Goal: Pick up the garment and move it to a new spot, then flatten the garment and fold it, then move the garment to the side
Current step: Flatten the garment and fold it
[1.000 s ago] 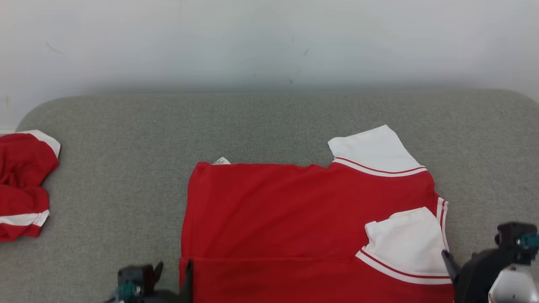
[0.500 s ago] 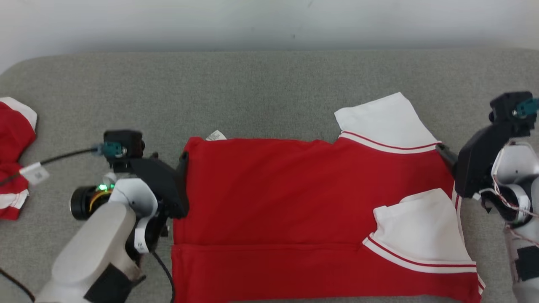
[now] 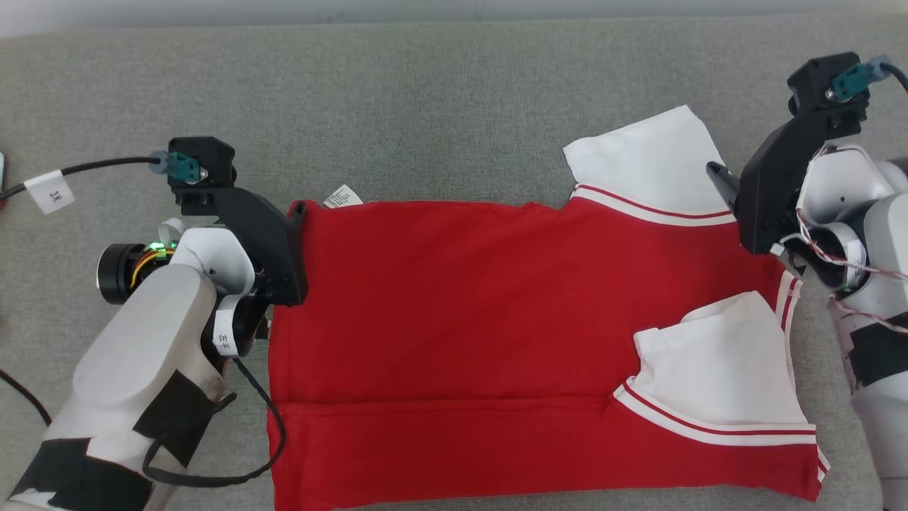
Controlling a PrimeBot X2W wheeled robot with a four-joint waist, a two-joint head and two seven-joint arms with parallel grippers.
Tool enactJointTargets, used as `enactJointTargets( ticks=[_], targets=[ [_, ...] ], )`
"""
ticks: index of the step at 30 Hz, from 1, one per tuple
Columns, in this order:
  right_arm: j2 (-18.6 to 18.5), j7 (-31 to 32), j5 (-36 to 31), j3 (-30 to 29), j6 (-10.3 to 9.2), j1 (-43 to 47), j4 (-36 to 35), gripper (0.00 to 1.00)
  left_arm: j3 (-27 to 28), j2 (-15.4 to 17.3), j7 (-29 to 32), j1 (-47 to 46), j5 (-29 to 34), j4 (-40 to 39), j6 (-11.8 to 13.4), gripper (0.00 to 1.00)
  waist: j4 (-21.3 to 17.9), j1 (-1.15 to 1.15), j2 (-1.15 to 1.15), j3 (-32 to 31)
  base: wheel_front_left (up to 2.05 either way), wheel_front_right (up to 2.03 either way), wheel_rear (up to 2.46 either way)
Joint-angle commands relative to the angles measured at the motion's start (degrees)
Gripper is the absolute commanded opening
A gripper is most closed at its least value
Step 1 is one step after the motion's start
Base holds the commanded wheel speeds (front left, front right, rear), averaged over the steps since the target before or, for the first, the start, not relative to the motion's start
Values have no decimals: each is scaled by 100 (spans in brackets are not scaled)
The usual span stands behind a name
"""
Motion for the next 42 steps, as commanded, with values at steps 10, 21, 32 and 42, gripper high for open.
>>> enactJointTargets(
  ticks=[10, 21, 32, 42],
  targets=[
    [-125, -289, 143, 245, -13, -402, 433, 100, -188, -64, 81, -277, 107, 356, -226, 100, -78, -1, -1, 225, 0, 0, 0],
    [-137, -490, 270, 399, -13, -661, 675, 100, -436, -147, 315, -587, 179, 526, -489, 100, -151, -1, -1, 414, 0, 0, 0],
    [-286, -405, 255, 393, -13, -909, 837, 100, -527, -32, 750, -628, 47, 481, -595, 0, -96, -1, -1, 568, 0, 0, 0],
    [-174, -752, -229, -66, -13, -1371, 1566, 100, -486, 55, 713, -630, -25, 113, -604, 0, 175, -1, -1, 832, 0, 0, 0]
  ],
)
